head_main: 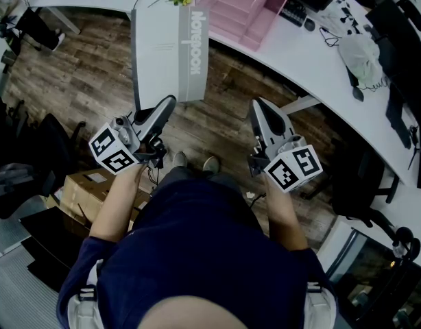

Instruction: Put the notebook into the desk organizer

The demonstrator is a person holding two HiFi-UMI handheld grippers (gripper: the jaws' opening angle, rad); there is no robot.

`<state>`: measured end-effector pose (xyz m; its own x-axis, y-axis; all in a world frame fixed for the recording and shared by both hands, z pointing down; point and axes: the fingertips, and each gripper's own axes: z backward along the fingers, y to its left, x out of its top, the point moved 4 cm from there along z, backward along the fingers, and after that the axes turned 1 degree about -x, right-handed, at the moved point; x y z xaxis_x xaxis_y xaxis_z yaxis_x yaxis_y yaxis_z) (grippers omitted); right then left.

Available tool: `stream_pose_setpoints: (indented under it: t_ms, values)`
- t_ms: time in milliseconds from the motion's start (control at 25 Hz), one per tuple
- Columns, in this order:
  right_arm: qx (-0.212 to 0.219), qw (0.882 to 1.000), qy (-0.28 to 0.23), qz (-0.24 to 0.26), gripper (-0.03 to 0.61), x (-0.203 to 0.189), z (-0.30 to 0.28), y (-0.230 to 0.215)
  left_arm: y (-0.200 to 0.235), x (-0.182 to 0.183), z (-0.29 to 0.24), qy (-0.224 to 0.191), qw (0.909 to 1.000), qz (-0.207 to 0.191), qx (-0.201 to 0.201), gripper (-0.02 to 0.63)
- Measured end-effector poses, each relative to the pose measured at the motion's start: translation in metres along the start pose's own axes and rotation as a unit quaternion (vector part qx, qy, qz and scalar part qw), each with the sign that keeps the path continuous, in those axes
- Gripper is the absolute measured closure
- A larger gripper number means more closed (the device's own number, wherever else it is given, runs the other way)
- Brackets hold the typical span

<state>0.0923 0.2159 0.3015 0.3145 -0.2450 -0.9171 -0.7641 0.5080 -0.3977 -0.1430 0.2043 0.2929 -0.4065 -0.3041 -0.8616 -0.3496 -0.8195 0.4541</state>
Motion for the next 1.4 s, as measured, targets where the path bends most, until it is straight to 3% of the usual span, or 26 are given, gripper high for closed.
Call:
stream_pose_setpoints:
  t_ms: [680, 1400]
  values:
    - [0.011, 1.0, -0.004, -0.007, 0.574, 0.009, 0.024, -0.026, -0.019, -0.013, -0.026, 0.002, 0.9999, -0.012, 0.004, 0.578]
    - [0.024, 1.0, -0.014, 0.003, 0.574, 0.024, 0.008, -0.042, -0.001, -0.002, -0.047, -0.01, 0.9995, -0.029, 0.005, 0.578]
